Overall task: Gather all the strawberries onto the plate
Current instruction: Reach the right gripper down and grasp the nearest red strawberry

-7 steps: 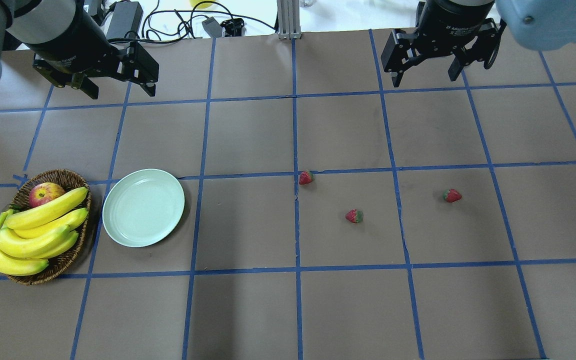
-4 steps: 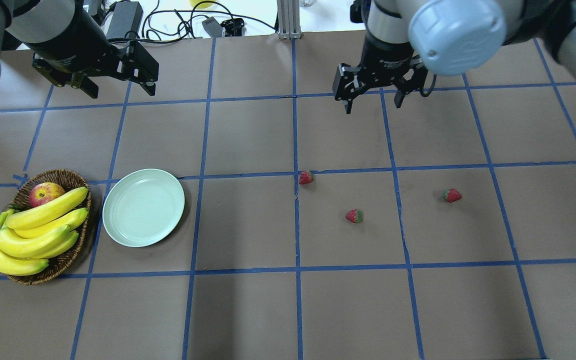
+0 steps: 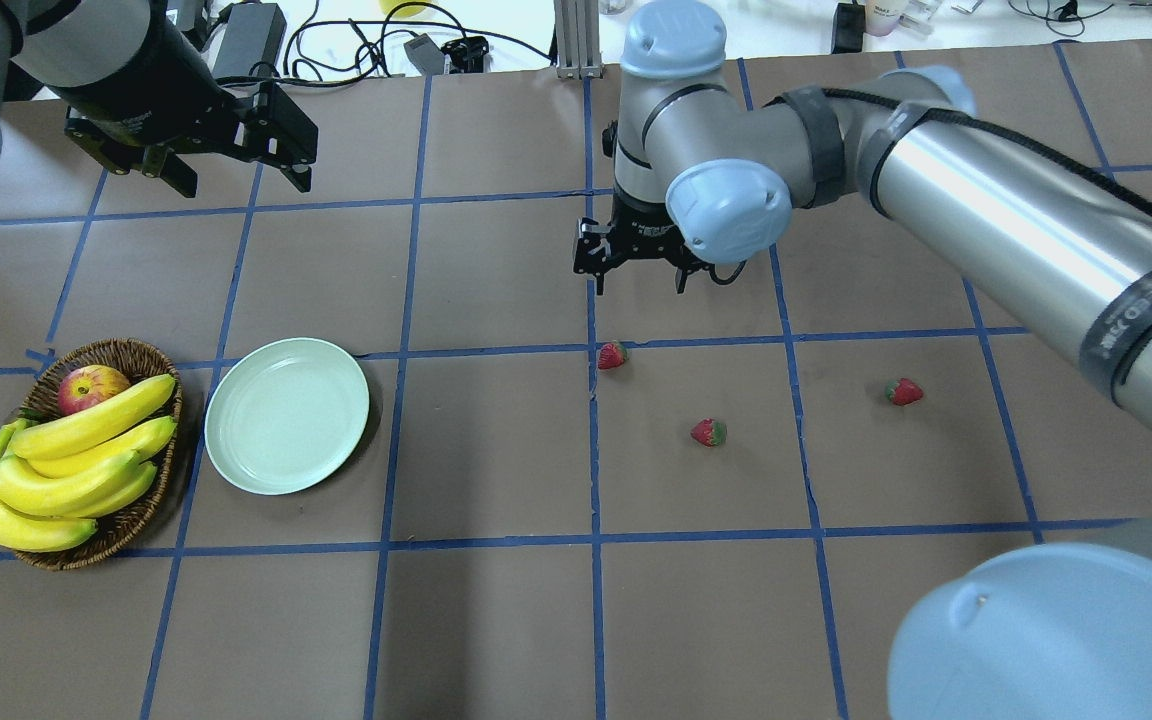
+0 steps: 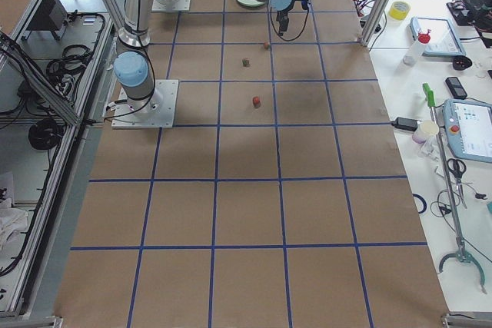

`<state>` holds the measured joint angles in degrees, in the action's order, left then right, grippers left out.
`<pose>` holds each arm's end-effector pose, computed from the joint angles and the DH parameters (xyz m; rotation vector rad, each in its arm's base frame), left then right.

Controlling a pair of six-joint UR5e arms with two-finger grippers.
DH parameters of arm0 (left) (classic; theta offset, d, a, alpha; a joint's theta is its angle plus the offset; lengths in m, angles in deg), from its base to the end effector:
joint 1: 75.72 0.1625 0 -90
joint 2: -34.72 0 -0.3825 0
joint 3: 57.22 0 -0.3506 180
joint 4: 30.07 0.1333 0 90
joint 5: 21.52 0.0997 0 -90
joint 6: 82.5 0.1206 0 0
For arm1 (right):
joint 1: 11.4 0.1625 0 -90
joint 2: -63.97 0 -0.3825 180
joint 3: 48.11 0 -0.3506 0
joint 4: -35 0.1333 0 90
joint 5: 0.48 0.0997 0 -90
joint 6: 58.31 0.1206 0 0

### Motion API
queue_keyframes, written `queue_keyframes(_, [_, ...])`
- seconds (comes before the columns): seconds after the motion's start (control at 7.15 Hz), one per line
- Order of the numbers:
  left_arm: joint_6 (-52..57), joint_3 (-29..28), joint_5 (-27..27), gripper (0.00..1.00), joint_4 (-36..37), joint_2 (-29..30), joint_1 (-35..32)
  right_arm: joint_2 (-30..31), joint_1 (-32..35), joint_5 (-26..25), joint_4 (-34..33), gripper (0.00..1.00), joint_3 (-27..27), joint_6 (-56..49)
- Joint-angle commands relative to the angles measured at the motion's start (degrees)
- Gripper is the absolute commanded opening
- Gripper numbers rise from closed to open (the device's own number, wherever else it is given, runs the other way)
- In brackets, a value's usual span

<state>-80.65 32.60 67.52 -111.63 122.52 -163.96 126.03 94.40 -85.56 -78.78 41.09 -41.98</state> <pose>-0.1212 -0.4601 0.4596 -0.0049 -3.1168 0.2959 0.2971 -0.5225 0.2147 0.0181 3.0728 0.1231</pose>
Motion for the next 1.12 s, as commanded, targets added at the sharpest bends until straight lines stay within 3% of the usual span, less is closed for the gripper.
queue_keyframes(0.0, [-0.1,0.0,0.0,1.0,0.0,0.0,0.0,-2.7,1.9,0.6,-8.8,0.94,5.3,5.0])
queue_keyframes(0.14, [-0.2,0.0,0.0,1.0,0.0,0.0,0.0,-4.2,2.1,0.6,-8.8,0.86,5.7,5.5])
queue_keyframes(0.28, [-0.2,0.1,0.0,1.0,0.0,-0.1,0.0,-5.0,2.1,0.5,-9.2,0.86,5.9,5.5])
queue_keyframes(0.42, [-0.3,0.2,0.0,1.0,0.0,-0.1,0.0,-5.0,2.1,0.6,-9.2,0.66,6.0,5.6])
queue_keyframes(0.56, [-0.2,0.2,0.0,1.0,0.0,-0.2,0.0,-5.0,2.1,0.6,-9.0,0.3,5.9,5.6])
queue_keyframes(0.7, [-0.2,0.3,0.0,1.0,0.0,-0.2,0.0,-4.8,2.1,0.6,-8.8,0.0,5.8,5.6])
queue_keyframes(0.98, [-0.2,0.2,0.0,1.0,0.0,-0.2,0.0,-4.5,2.2,3.2,-8.6,0.0,5.3,5.6])
